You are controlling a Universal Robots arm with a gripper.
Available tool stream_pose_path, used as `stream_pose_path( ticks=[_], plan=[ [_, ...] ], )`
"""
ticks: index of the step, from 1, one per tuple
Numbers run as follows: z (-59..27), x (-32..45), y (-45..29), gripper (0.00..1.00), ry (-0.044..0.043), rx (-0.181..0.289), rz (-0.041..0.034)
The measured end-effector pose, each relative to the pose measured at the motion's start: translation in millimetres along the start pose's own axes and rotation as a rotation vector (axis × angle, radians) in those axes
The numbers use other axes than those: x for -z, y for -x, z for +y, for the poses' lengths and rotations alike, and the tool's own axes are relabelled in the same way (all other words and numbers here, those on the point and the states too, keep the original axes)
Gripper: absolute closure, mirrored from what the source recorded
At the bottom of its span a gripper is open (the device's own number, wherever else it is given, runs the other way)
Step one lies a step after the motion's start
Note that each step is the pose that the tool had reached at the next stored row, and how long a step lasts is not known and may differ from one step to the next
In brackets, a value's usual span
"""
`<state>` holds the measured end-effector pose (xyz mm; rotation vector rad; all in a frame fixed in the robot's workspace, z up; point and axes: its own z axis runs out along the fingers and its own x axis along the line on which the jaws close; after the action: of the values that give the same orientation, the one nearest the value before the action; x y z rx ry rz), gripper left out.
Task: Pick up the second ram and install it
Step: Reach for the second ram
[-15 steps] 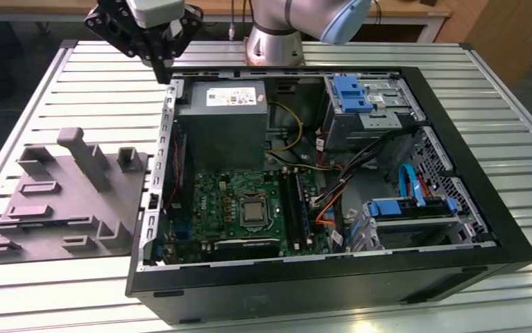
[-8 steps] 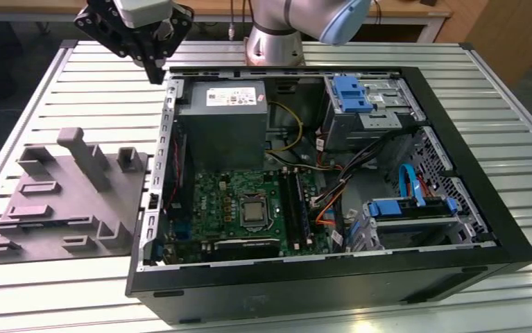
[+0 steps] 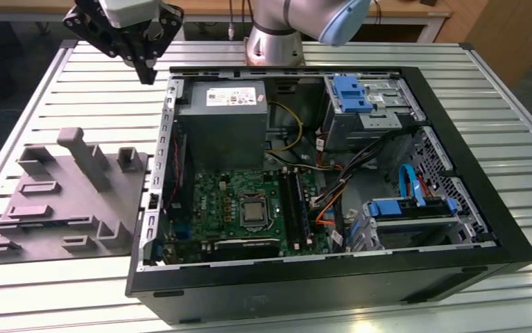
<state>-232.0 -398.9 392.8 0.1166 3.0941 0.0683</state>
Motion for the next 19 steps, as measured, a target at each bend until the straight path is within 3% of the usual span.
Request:
stream_pose_path(
  ticks=[12,19],
  plan=[
    [-1.4,0.8,-19.3,0.9,0.0003,0.0,-0.0041],
    [-2.8,1.3,-37.4,0.9,0.0006,0.0,-0.0077]
  ],
)
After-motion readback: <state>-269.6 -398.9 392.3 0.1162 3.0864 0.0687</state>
